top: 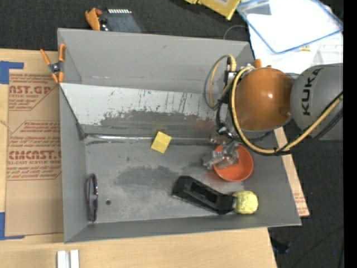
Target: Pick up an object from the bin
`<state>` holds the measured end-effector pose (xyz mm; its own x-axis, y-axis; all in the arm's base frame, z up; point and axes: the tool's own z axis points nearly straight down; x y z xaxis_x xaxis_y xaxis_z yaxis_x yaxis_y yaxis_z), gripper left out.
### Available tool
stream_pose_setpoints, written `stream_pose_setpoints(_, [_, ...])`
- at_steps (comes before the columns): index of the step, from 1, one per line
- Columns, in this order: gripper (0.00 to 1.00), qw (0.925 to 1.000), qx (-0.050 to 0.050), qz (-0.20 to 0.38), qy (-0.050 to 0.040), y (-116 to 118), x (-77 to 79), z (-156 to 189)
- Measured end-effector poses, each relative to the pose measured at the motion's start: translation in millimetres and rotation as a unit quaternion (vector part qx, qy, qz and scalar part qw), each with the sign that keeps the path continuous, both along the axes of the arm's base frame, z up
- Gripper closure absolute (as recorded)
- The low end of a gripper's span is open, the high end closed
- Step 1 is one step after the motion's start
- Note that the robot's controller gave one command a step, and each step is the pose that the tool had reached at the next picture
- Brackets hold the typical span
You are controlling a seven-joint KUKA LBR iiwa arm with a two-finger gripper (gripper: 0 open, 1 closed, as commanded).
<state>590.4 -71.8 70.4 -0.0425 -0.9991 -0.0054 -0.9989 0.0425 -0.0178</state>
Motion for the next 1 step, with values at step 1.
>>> stream_pose_setpoints(1, [1.00, 1.0000, 0.001, 0.001, 0.0002, 0.8, -0.2, 0.4])
